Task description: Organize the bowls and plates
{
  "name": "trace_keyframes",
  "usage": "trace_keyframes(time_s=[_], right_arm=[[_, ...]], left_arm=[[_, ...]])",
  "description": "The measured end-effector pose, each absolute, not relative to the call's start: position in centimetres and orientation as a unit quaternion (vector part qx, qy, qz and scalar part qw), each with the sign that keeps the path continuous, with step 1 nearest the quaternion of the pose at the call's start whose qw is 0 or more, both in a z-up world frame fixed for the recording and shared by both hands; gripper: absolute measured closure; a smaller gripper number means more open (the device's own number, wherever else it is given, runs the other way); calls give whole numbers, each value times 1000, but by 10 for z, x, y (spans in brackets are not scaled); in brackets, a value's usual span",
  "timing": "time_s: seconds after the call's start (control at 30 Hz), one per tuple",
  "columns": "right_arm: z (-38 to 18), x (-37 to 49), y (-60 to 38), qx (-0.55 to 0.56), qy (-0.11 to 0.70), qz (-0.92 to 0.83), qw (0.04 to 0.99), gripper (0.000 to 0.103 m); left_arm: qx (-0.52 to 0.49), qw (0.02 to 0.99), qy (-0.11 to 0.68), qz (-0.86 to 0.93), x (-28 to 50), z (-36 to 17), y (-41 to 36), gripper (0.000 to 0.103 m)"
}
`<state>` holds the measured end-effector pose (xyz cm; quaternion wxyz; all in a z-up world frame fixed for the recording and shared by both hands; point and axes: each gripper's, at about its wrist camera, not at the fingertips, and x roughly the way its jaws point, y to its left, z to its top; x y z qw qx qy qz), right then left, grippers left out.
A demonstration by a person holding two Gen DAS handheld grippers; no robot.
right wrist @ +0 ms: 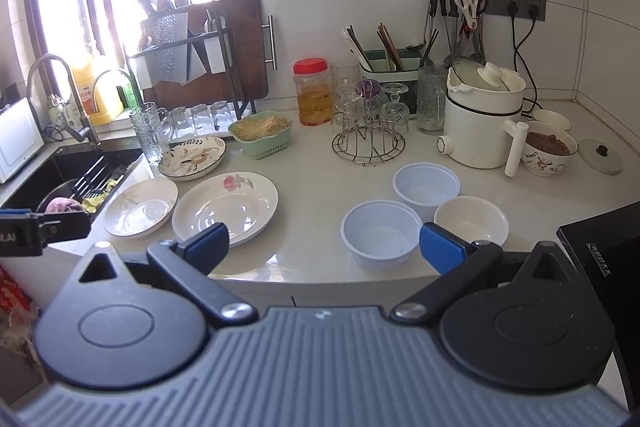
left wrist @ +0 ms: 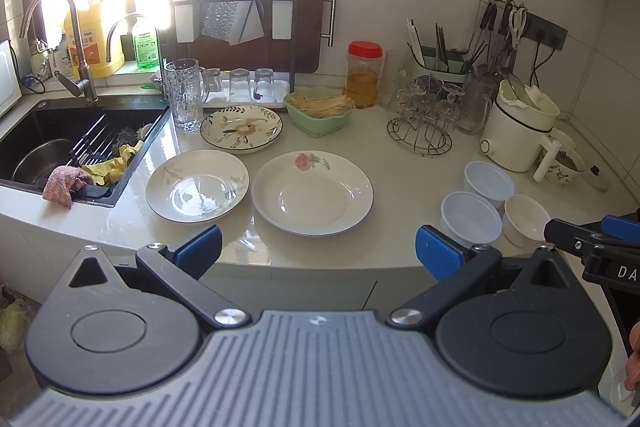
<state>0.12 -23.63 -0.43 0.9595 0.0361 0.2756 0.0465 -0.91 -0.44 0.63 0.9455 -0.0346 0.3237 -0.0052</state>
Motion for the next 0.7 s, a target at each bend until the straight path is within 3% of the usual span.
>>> trace_keyframes(time_s=[0.7], right_arm=[[-2, -2, -235, 40, 269, 54, 961, 0]], left_arm=[[-37, 947, 319, -4, -15, 10, -2, 0]])
